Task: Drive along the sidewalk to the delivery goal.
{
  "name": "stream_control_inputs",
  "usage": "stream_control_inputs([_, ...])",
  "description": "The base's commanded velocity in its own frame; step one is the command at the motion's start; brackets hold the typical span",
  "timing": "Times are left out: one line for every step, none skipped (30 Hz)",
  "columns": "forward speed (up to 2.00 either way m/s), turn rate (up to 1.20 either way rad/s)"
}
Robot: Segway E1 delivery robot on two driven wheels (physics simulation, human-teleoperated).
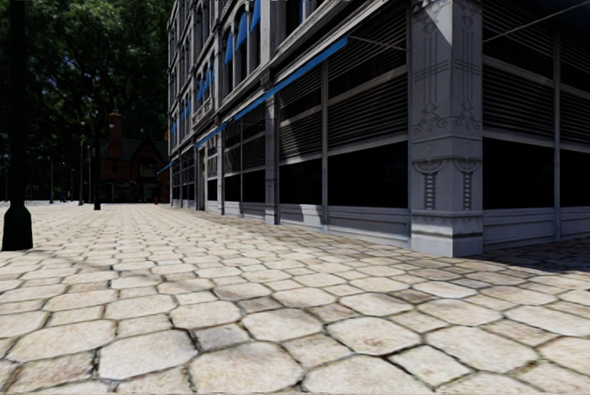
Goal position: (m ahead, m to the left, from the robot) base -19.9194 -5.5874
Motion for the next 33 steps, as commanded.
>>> stream_control_inputs([1.37,-1.01])
stream_control_inputs([1.37,-1.01])
stream_control_inputs([1.37,-1.01])
stream_control_inputs([1.39,-1.01])
stream_control_inputs([1.40,-1.01])
stream_control_inputs([1.40,-1.01])
stream_control_inputs([1.40,-1.01])
stream_control_inputs([1.42,-1.01])
stream_control_inputs([1.49,-1.01])
stream_control_inputs([1.49,-1.01])
stream_control_inputs([1.54,-1.01])
stream_control_inputs([1.59,-1.01])
stream_control_inputs([2.00,-1.01])
stream_control_inputs([2.00,-1.01])
stream_control_inputs([2.00,-1.01])
stream_control_inputs([2.00,-1.01])
stream_control_inputs([2.00,-1.01])
stream_control_inputs([2.00,-1.01])
stream_control_inputs([2.00,-1.01])
stream_control_inputs([2.00,-1.01])
stream_control_inputs([2.00,-1.01])
stream_control_inputs([2.00,-1.01])
stream_control_inputs([2.00,-1.01])
stream_control_inputs([2.00,-1.01])
stream_control_inputs([2.00,-1.01])
stream_control_inputs([2.00,-1.01])
stream_control_inputs([2.00,-1.01])
stream_control_inputs([2.00,-1.01])
stream_control_inputs([2.00,-1.01])
stream_control_inputs([2.00,-1.01])
stream_control_inputs([2.00,-0.98])
stream_control_inputs([2.00,-0.98])
stream_control_inputs([2.00,0.00])
